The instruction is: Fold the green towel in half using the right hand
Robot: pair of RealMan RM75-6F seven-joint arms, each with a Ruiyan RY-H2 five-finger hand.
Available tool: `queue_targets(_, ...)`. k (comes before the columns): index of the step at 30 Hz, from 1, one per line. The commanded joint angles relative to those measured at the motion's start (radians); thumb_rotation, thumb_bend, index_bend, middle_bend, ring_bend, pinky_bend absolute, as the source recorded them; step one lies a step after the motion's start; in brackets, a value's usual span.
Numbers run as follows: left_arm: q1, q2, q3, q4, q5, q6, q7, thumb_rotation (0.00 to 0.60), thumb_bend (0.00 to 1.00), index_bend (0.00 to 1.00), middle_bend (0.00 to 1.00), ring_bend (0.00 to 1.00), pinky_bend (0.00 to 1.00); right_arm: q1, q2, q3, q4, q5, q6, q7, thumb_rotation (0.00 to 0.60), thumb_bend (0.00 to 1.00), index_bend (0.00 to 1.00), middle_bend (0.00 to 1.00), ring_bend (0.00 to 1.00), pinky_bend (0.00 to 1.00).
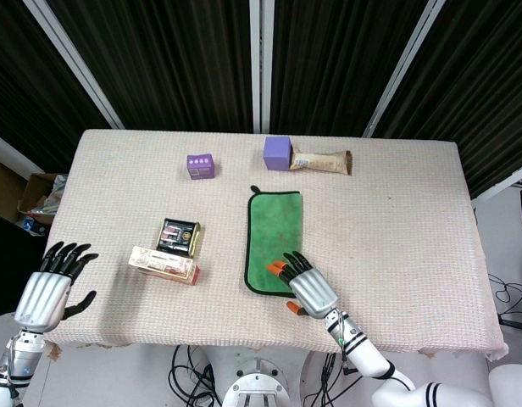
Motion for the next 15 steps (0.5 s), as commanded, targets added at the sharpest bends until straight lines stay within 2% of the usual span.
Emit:
queue_targets(1,-0.003,-0.001,0.000,0.002,-0.001,-0.005,-0.001,0.600,0.23,0.24,0.14,0.12,0.09,0.005,-0.040,-0.005,0.039,-0.020,0.029,-0.002,0.600,0.16,0.22,0.16,0.00,0.00)
queue_targets(9,-0.001,-0.001,0.002,0.015,0.006,0.007,-0.014,0.600,0.23,0.24,0.14,0.12,0.09,-0.008,-0.177,-0.038,0.186,-0.068,0.115,-0.064,0.600,0.16,0.31,0.17,0.00,0.00)
queue_targets(15,0.003,-0.003,0.002,0.034,0.002,0.013,-0.033,0.600,0.23,0.24,0.14,0.12,0.09,-0.018,-0.228,-0.044,0.277,-0.078,0.156,-0.043,0.600,0.18,0.41,0.20,0.00,0.00)
